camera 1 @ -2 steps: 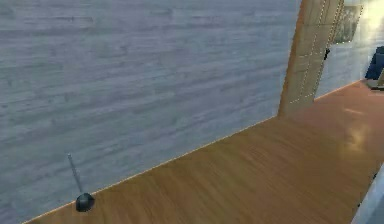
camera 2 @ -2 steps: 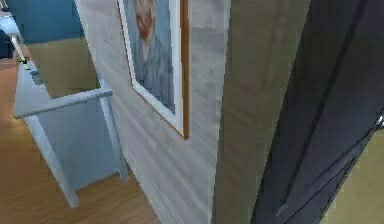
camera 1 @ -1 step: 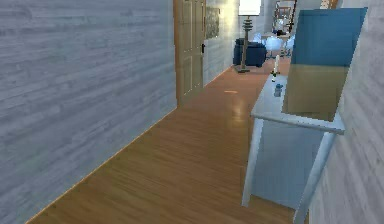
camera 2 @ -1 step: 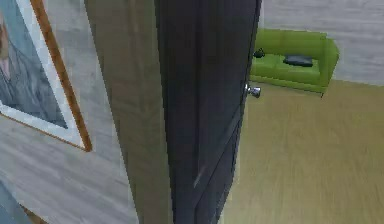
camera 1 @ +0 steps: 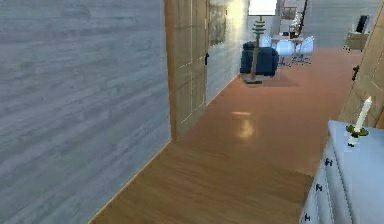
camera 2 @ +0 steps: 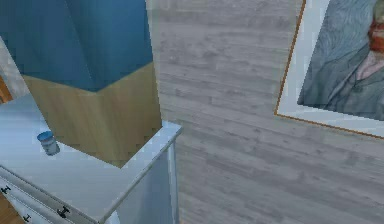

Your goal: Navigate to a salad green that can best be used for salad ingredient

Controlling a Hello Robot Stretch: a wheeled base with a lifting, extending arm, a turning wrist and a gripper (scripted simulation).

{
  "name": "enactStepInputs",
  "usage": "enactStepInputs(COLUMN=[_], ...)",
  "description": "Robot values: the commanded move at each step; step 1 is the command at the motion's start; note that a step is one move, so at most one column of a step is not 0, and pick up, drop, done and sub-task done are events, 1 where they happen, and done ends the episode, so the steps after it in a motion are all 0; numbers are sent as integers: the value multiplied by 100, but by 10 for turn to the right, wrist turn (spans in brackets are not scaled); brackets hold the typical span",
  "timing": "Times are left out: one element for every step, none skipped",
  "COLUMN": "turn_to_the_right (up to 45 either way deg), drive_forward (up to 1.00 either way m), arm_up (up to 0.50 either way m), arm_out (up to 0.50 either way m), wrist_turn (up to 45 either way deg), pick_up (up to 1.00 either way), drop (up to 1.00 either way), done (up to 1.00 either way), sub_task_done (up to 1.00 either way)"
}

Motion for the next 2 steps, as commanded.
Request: enactStepInputs(turn_to_the_right=[30,0], drive_forward=[0,20], arm_up=[0,0], arm_out=[0,0], wrist_turn=[0,0], pick_up=[0,0], drop=[0,0], done=[0,0], sub_task_done=[0,0])
